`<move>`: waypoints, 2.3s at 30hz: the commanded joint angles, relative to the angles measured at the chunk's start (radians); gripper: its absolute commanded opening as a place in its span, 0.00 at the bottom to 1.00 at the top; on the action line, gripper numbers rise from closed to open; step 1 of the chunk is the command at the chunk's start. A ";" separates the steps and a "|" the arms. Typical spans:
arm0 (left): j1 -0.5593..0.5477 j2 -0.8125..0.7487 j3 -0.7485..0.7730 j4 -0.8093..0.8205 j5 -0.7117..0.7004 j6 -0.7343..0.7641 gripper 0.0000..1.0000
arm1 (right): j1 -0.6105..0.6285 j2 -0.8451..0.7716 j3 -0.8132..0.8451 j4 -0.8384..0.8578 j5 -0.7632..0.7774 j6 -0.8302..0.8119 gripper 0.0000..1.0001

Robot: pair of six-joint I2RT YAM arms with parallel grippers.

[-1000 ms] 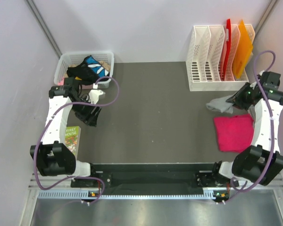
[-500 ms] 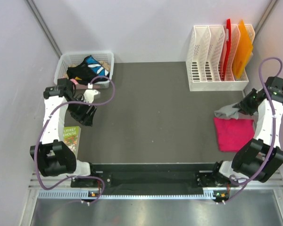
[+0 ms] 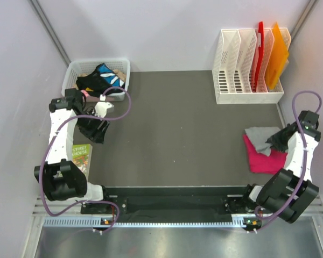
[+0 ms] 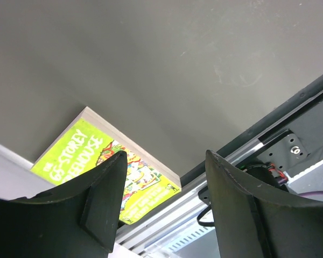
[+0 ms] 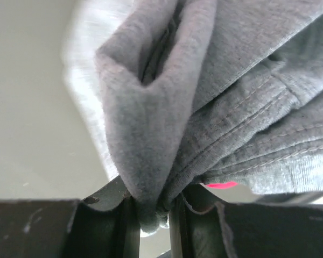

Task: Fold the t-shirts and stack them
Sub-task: Put the neatly folded tshirt into the corner of the board with the right arm

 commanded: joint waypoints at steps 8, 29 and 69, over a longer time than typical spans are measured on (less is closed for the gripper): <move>0.006 -0.023 0.036 -0.160 -0.049 0.041 0.65 | -0.088 -0.090 -0.189 0.035 0.134 0.007 0.03; 0.006 -0.010 0.052 -0.160 -0.100 0.031 0.65 | 0.015 -0.222 0.083 -0.224 -0.006 0.186 1.00; 0.080 0.096 0.171 -0.158 0.012 -0.097 0.66 | 0.202 -0.156 0.141 0.207 -0.201 0.199 1.00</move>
